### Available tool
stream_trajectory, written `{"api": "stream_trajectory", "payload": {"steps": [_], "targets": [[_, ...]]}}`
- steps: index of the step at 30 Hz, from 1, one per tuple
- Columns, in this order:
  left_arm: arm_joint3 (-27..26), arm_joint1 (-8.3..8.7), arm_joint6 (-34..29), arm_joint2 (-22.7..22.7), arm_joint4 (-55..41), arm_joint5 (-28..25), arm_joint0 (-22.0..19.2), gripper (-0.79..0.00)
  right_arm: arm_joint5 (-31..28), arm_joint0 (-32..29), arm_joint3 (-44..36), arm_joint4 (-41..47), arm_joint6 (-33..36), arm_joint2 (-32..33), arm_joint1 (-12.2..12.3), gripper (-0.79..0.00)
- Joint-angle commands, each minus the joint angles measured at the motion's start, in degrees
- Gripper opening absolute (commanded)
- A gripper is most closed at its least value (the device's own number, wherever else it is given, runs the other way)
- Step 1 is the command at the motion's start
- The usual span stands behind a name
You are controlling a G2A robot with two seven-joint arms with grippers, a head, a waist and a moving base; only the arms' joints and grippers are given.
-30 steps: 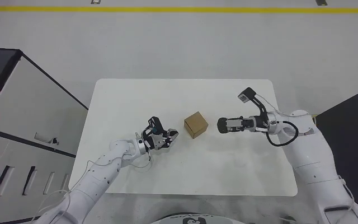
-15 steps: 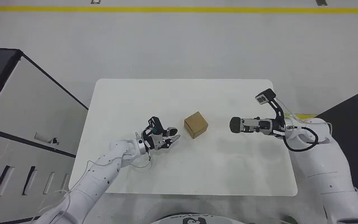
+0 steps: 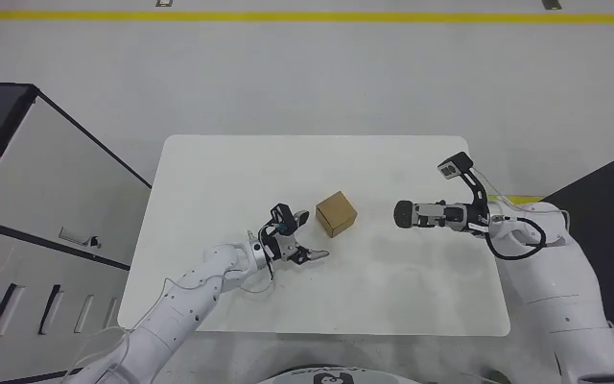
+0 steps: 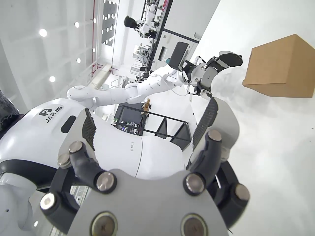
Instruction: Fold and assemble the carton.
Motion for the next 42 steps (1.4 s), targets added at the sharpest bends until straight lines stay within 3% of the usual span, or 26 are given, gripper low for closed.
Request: {"api": "stream_trajectory", "payload": {"steps": [1,4,14,21,26,35,42], "targets": [[-0.01,0.01,0.02,-0.01,0.00,-0.04,0.01,0.000,0.00,0.00,0.00,0.00,0.00,0.00,0.00,0.000],[-0.24,-0.09,-0.34,0.30,-0.47,-0.54,0.22,0.000,0.00,0.00,0.00,0.00,0.00,0.00,0.00,0.000],[4.92,-2.59,1.87,2.94,-1.16,8.84,-3.04,0.000,0.00,0.00,0.00,0.00,0.00,0.00,0.00,0.000],[4.88,-2.65,1.52,2.96,-1.23,9.36,-2.84,0.000,0.00,0.00,0.00,0.00,0.00,0.00,0.00,0.000],[5.48,-3.68,0.88,4.46,-1.85,10.14,-3.71,0.000,0.00,0.00,0.00,0.00,0.00,0.00,0.00,0.000],[9.87,-5.35,5.71,5.91,-2.72,10.24,-5.78,0.000,0.00,0.00,0.00,0.00,0.00,0.00,0.00,0.000],[10.03,-5.39,5.55,5.97,-2.56,10.37,-5.76,0.000,0.00,0.00,0.00,0.00,0.00,0.00,0.00,0.000]]}}
